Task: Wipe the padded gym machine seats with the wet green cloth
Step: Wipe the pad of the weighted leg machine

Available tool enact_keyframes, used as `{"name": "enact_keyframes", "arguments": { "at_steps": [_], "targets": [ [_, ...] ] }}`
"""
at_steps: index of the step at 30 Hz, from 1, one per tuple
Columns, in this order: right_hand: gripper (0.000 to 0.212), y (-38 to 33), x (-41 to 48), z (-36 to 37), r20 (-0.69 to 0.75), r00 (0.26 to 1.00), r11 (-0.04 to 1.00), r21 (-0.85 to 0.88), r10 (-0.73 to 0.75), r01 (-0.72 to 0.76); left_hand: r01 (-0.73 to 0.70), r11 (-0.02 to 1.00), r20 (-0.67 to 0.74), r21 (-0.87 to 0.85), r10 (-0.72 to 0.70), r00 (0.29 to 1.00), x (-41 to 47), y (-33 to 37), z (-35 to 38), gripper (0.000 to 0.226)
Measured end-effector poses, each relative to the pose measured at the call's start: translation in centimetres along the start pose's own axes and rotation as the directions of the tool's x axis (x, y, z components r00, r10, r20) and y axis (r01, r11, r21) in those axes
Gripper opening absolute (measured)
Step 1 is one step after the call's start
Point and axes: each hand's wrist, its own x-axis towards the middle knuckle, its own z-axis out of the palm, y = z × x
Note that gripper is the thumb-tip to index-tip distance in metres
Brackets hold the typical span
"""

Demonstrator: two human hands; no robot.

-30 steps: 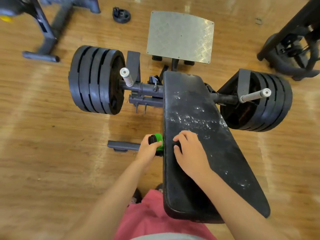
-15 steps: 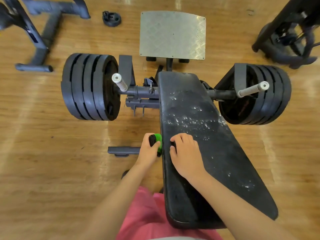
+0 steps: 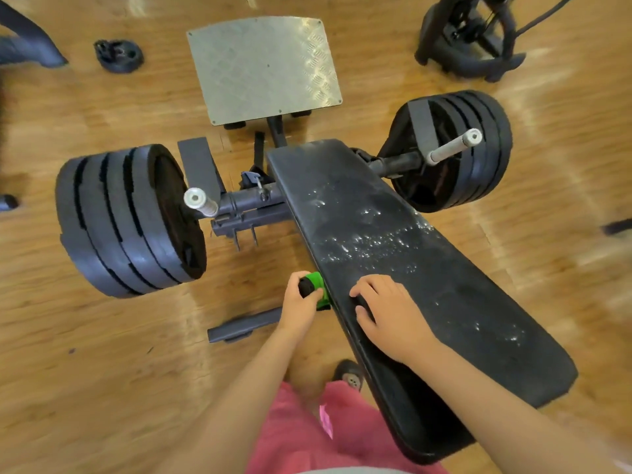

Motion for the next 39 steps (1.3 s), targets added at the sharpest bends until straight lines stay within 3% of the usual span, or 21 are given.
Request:
{"name": "enact_keyframes", "arguments": {
  "at_steps": [7, 12, 15, 18, 21, 25, 33, 39],
  "targets": [
    [0.024, -2.4, -0.2, 0.6, -0.019, 0.977, 0.975, 0.072, 0.213, -0.211, -0.168, 0.983, 0.025, 0.072, 0.167, 0.986, -1.7, -0.6, -0.5, 0.029],
    [0.044, -6.6, -1.2, 1.9, -0.277, 0.890, 0.919, -0.054, 0.361, -0.390, -0.271, 0.949, 0.078, 0.163, 0.262, 0.962, 0.4, -0.7, -0.9, 0.033],
    [0.050, -7.3, -2.0, 3.0, -0.293, 0.862, 0.876, -0.128, 0.415, -0.465, -0.251, 0.954, 0.037, 0.162, 0.248, 0.968, 2.1, -0.2, -1.0, 0.027],
    [0.053, -7.1, -2.3, 3.9, -0.254, 0.881, 0.856, -0.241, 0.400, -0.458, -0.144, 0.972, -0.019, 0.185, 0.150, 0.989, 3.4, 0.6, -1.3, 0.028],
    [0.047, -7.2, -2.2, 4.1, -0.280, 0.873, 0.847, -0.250, 0.400, -0.469, -0.081, 0.968, 0.008, 0.237, 0.081, 0.997, 3.3, 0.6, -1.7, 0.029],
    [0.047, -7.6, -1.8, 4.3, -0.280, 0.874, 0.834, -0.288, 0.396, -0.471, -0.137, 0.963, 0.065, 0.232, 0.125, 0.990, 1.9, 0.3, -1.9, 0.021],
    [0.039, -7.6, -1.4, 4.6, -0.395, 0.816, 0.840, -0.167, 0.422, -0.516, -0.308, 0.929, 0.122, 0.207, 0.288, 0.950, -1.4, -0.9, -1.7, 0.022],
    [0.030, -7.9, -1.2, 5.3, -0.414, 0.788, 0.804, -0.189, 0.455, -0.564, -0.221, 0.949, 0.070, 0.226, 0.210, 0.975, -1.5, -0.6, -1.2, 0.020]
  ]
}}
